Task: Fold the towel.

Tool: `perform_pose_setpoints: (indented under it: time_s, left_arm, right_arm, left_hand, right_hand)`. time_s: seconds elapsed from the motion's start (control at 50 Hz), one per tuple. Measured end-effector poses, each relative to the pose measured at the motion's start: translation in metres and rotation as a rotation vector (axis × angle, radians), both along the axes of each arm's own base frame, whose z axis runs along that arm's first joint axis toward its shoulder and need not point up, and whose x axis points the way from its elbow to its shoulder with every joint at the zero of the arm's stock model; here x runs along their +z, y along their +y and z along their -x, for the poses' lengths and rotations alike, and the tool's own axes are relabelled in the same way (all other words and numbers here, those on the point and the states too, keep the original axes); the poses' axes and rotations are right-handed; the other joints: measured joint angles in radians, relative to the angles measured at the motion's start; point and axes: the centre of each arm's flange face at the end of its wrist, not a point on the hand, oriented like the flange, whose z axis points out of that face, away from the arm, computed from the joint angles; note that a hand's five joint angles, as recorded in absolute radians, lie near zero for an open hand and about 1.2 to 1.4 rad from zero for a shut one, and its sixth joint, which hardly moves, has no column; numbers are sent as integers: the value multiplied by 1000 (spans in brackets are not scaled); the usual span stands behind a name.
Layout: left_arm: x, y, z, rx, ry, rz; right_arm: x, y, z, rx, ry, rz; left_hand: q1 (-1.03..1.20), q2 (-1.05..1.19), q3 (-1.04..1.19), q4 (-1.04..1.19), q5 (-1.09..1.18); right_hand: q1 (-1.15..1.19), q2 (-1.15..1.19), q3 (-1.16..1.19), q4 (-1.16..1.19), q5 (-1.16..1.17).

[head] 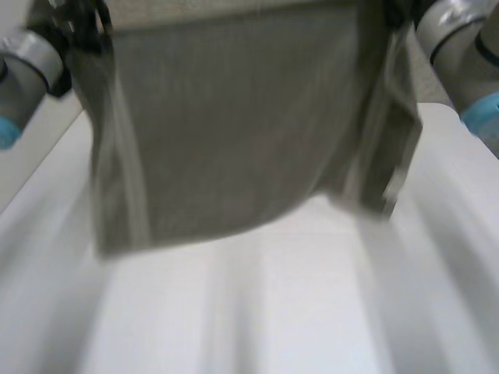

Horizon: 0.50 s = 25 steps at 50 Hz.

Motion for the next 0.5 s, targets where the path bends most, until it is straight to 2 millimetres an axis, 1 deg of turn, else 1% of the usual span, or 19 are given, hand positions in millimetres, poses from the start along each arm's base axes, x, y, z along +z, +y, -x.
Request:
perform_pose_setpoints:
  time_s: [0.02,0.04,0.06,0.08,0.1,0.12,0.14,0.16,0.22,0.26,0.28,0.3,0.32,0.38,0.4,0.44,0.46,0.48,0.5]
  left_arm:
    - [8,-1,0,4,15,29]
    - [24,-1,-2,10,48,86]
    - [38,0,-3,12,77,130]
    - [43,1,-4,12,89,149]
    - [54,3,-6,10,114,178]
    - [57,4,-7,9,122,185]
    - [61,6,-9,7,137,190]
    - [61,7,-9,6,141,187]
    - [53,10,-13,3,143,142]
    - [36,12,-16,0,127,76]
    - [29,12,-17,-3,120,53]
    - [12,14,-20,-8,102,-3]
    - [6,15,-21,-11,95,-23]
    - [-40,24,-29,-31,43,-163]
    - [-49,26,-31,-35,34,-187]
    - [-82,37,-36,-50,-7,-281]
    - [-90,41,-37,-53,-18,-304]
    - [-109,49,-40,-57,-44,-354]
    - [-116,53,-41,-60,-55,-373]
  right_arm:
    - [6,0,0,-1,-10,26]
    - [15,2,0,0,-25,69]
    - [21,4,0,3,-33,92]
    - [22,5,0,6,-34,97]
    - [22,7,0,14,-29,93]
    - [21,9,0,18,-24,85]
    - [14,12,0,34,-3,50]
    - [12,13,0,39,4,37]
    - [-10,22,1,74,58,-73]
    - [-31,30,2,99,99,-168]
    - [-37,32,3,106,111,-196]
    - [-50,37,4,121,132,-252]
    - [-55,40,5,128,141,-273]
    - [-88,53,10,165,182,-394]
    - [-93,56,12,170,188,-413]
    - [-116,63,18,187,207,-490]
    - [-123,66,20,192,212,-513]
    - [-137,71,25,202,221,-560]
    - [-142,73,26,206,224,-579]
  left_hand:
    - [0,0,0,0,0]
    - [0,0,0,0,0]
    - [0,0,0,0,0]
    - [0,0,0,0,0]
    - [0,0,0,0,0]
    - [0,0,0,0,0]
    - [0,0,0,0,0]
    - [0,0,0,0,0]
    - [0,1,0,0,2]
    - [0,2,1,0,9]
    - [0,2,2,0,9]
    - [0,2,2,0,10]
    - [0,2,2,0,10]
    - [0,2,2,0,10]
    - [0,2,2,0,10]
    - [0,2,2,1,10]
    - [0,2,2,1,10]
    - [0,2,2,3,10]
    - [0,2,2,3,10]
  right_hand:
    - [0,0,0,0,0]
    - [0,0,0,0,0]
    - [0,0,0,0,0]
    - [0,0,0,0,0]
    - [0,0,0,0,1]
    - [0,0,0,0,2]
    - [0,0,0,0,3]
    - [0,1,0,0,3]
    - [0,0,0,0,3]
    - [0,0,0,0,3]
    - [0,0,0,0,3]
    - [0,0,0,0,3]
    - [0,0,0,0,3]
    - [0,0,0,0,3]
    - [0,0,0,0,3]
    - [0,0,0,0,3]
    - [0,0,0,0,3]
    - [0,0,0,0,3]
    - [0,0,0,0,3]
